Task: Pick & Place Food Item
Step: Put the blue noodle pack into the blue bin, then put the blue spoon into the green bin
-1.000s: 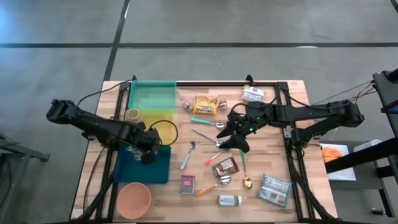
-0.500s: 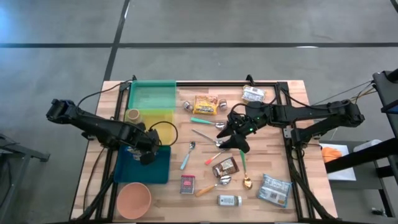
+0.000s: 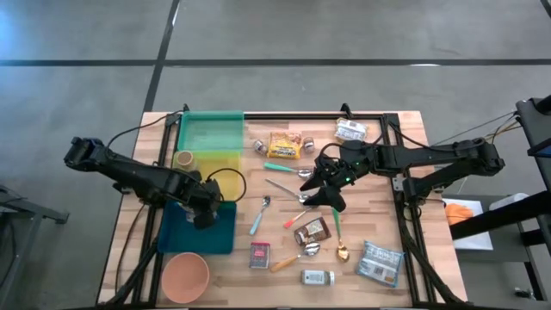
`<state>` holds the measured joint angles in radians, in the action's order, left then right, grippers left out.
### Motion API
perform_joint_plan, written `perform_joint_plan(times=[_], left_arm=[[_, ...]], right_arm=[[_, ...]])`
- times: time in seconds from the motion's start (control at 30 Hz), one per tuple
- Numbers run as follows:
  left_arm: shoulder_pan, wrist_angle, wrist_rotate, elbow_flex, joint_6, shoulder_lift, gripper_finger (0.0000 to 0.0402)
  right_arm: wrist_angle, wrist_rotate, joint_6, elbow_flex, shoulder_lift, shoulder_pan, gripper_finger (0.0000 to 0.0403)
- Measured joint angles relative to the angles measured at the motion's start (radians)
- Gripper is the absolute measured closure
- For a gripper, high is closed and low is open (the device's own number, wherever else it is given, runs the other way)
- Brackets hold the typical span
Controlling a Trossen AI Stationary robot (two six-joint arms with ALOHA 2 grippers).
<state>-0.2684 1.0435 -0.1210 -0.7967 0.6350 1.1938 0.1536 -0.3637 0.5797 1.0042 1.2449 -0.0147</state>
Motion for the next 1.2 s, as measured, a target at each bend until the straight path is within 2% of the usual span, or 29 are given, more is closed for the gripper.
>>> perform_joint_plan(times=[0.4, 0.6, 1.03, 1.2], left_arm=[[0.0, 0.0, 0.025, -0.002, 0.002, 0.0, 0.0196], [0.002, 0.002, 0.045, -0.012, 0.038, 0.0, 0.0163], [0.009, -0.01, 0.046, -0.176, 0.043, -0.001, 0.0153], [0.025, -0.088, 0.048, -0.201, 0.044, -0.001, 0.0153]], right_arm=[[0.0, 0.0, 0.0, 0.0, 0.0, 0.0, 0.0099], [0.0, 0.0, 0.0, 0.0, 0.0, 0.0, 0.0099], [0.005, 0.0, 0.0, 0.0, 0.0, 0.0, 0.0099], [0.098, 0.089, 0.01, 0.0, 0.0, 0.0, 0.0099]])
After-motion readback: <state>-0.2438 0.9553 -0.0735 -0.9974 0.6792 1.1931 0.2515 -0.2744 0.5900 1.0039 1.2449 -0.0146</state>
